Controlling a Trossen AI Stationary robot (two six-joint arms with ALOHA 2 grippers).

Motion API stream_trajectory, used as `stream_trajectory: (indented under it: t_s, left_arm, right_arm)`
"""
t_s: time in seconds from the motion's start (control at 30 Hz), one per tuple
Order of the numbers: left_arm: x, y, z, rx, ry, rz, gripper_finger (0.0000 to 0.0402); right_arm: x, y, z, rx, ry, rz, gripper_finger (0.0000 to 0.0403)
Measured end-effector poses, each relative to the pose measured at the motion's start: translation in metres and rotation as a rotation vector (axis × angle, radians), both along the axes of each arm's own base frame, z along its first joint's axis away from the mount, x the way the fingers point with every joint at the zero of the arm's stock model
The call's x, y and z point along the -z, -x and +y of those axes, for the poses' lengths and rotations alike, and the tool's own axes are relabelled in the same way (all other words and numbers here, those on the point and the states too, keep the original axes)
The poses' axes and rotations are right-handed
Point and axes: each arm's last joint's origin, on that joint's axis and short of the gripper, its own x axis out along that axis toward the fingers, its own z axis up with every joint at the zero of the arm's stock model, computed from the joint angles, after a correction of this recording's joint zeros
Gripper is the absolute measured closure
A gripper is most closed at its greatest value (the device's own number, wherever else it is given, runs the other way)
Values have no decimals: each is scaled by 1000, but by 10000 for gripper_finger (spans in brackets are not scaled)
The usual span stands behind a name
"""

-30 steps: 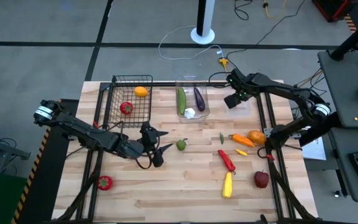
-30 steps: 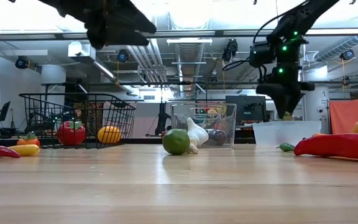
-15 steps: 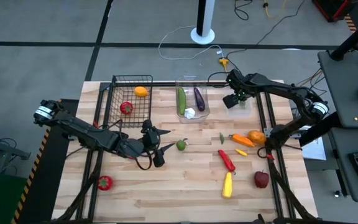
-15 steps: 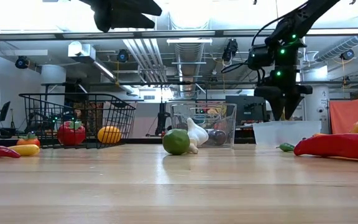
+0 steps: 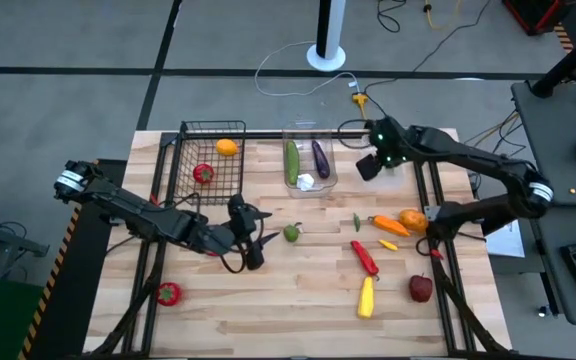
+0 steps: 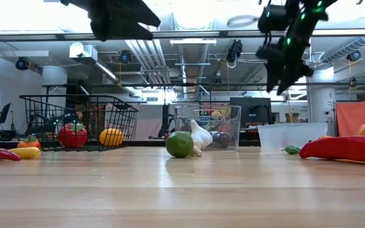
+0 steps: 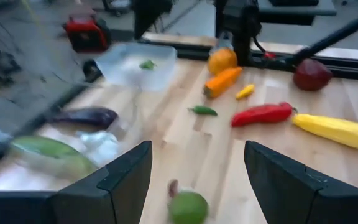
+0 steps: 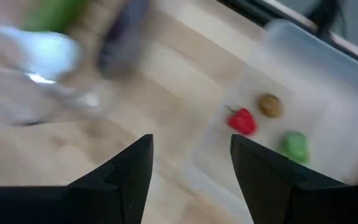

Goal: Sort produce into baskets
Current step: Put the green lime into the black wire basket

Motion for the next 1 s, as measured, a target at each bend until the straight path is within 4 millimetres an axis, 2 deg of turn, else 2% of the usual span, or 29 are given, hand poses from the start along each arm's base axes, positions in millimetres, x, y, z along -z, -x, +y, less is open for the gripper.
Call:
stream_trajectory:
  t_s: [0.2,0.43,0.77,1.0]
  left_arm:
    - [7,3,-2,77,112,68,164]
    - [14,6,-5,139,259,147,164]
    - [29,18,-4,88,434,335,164]
    - [36,26,-4,78,514,456,164]
  right_arm:
    - [-25,-10,38,-134,76,-178,197]
    - [-36,-24,70,-285,113,-293,197]
    - [-28,-43,97,-412,84,-284,197]
    - [-15,-54,117,-511,50,-222,197]
